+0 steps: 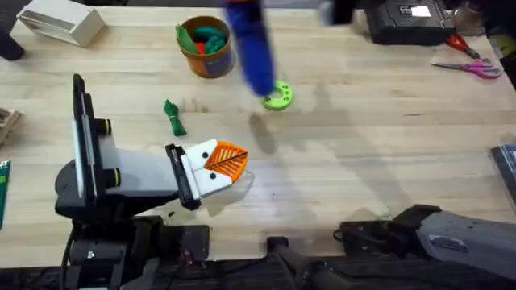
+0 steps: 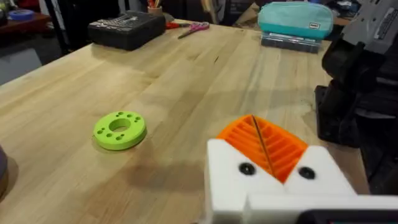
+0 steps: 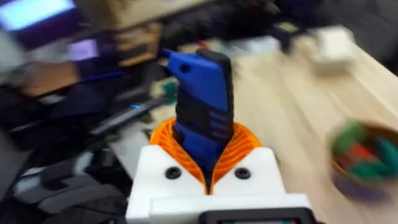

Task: Pick up the gripper from the table and insert it into the empty holder that is missing its gripper. Then pick up a screw, insert it into the mounting hole, and use the screwdriver to tighten it. Finally, clean up the table by picking up the vegetable and placing it into the bucket.

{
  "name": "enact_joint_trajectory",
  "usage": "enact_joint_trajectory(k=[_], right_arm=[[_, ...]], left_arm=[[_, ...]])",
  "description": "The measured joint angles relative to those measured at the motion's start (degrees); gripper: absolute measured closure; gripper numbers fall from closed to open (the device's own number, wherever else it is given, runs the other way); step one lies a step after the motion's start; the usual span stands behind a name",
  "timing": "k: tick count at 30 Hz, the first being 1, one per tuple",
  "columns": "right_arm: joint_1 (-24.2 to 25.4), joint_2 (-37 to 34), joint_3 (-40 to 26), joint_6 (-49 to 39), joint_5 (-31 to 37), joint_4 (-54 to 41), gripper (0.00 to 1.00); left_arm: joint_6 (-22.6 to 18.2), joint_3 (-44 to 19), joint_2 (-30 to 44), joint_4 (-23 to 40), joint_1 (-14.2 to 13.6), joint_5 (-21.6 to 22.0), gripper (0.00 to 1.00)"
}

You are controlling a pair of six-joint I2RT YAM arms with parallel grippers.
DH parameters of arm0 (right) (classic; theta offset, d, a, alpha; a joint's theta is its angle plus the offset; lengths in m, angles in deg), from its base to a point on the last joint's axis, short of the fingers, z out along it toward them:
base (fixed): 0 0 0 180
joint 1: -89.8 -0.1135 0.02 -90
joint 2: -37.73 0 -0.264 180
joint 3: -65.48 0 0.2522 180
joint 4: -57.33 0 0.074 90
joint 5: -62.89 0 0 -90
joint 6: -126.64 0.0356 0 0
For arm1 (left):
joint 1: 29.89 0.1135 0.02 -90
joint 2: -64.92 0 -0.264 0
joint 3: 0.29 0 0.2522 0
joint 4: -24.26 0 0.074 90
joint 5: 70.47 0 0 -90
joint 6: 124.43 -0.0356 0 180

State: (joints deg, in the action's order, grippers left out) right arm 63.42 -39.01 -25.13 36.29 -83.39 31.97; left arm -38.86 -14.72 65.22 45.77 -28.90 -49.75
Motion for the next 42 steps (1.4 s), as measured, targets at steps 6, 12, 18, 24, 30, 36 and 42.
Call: enact_joint_trajectory(k=[6,12,18,24,30,36,42], right_arm=[[11.5,0.0,-10.7,-15.5,13.2,-29.8,0.973],[19.3,-1.1,-11.7,-31.9,33.0,-48.5,0.973],[19.9,-8.0,-11.7,-44.9,43.2,-48.8,0.973],[19.9,-19.2,-11.7,-58.7,52.4,-48.3,0.973],[19.9,-29.9,-11.7,-67.9,58.4,-46.2,0.973],[19.9,-35.9,-11.7,-70.4,64.0,-41.7,0.973],[19.9,-36.4,-11.7,-71.5,66.9,-41.7,0.312]], left_arm=[[0.0,0.0,0.0,0.0,0.0,0.0,0.996],[0.0,0.0,0.0,0.0,0.0,0.0,0.996],[0.0,0.0,0.0,0.0,0.0,0.0,0.996],[0.0,0.0,0.0,0.0,0.0,0.0,0.996],[0.0,0.0,0.0,0.0,0.0,0.0,0.996],[0.0,0.0,0.0,0.0,0.0,0.0,0.996],[0.0,0.0,0.0,0.0,0.0,0.0,0.996]])
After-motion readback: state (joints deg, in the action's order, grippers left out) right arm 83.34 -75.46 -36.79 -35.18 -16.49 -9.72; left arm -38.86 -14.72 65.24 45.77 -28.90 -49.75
